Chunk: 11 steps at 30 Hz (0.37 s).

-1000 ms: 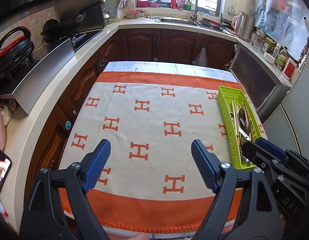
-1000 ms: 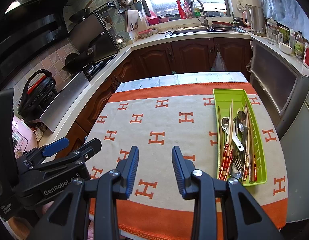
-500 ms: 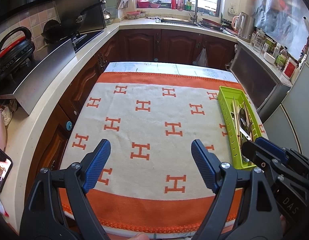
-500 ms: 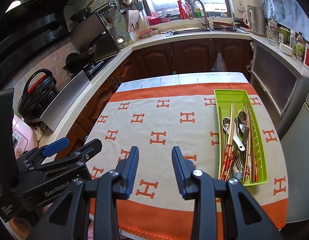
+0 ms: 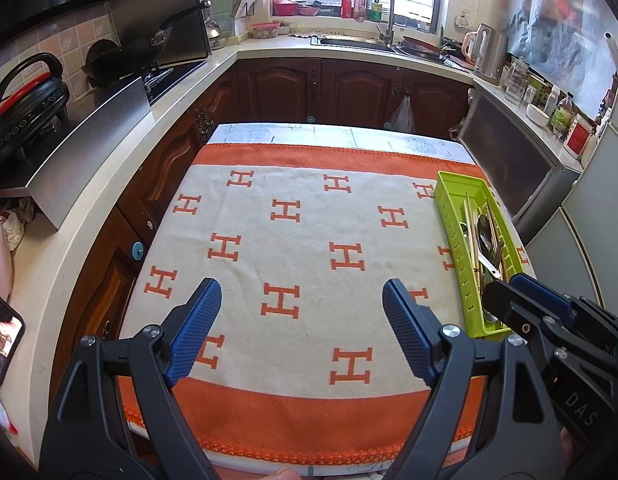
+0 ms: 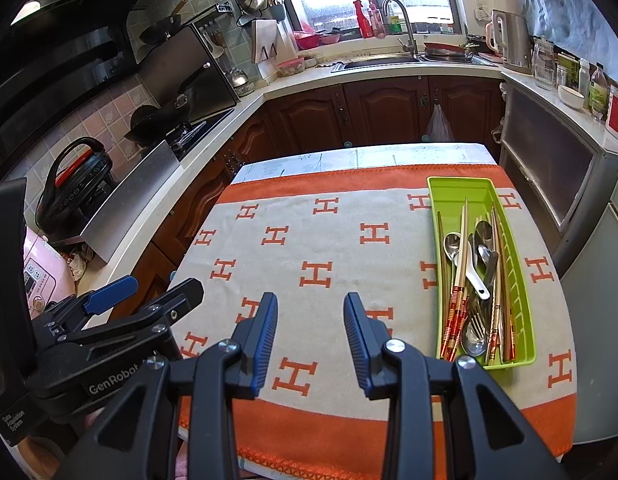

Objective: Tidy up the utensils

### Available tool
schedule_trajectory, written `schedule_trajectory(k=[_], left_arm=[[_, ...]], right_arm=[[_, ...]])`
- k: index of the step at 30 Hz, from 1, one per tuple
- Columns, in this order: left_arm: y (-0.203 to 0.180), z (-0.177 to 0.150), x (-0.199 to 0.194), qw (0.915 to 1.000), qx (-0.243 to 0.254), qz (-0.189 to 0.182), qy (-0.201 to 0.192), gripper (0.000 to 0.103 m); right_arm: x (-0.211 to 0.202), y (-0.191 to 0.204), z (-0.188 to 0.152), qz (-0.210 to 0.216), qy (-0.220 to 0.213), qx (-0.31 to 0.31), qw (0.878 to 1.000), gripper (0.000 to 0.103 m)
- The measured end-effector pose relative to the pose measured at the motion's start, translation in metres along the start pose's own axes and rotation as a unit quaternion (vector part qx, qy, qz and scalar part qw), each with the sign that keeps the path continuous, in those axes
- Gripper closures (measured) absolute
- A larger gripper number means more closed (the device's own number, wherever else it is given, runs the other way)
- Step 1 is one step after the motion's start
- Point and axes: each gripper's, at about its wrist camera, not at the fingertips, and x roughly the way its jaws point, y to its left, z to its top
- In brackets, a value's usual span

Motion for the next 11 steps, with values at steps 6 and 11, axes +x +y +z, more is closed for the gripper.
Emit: schedule_trajectory(k=[6, 11], left_arm=[[0.0011, -0.0016, -0.0022, 1.0, 0.004, -0.005, 0.002, 0.022], [0.004, -0.0029, -0.0003, 0.9999, 0.002, -0.01, 0.004, 0.022]], right_arm=[[0.0015, 0.0013, -0.0011, -0.001, 0.002, 0.0, 1.0, 0.069], [0.0027, 0.002, -0.0024, -0.003, 0.002, 0.0, 1.0, 0.069]])
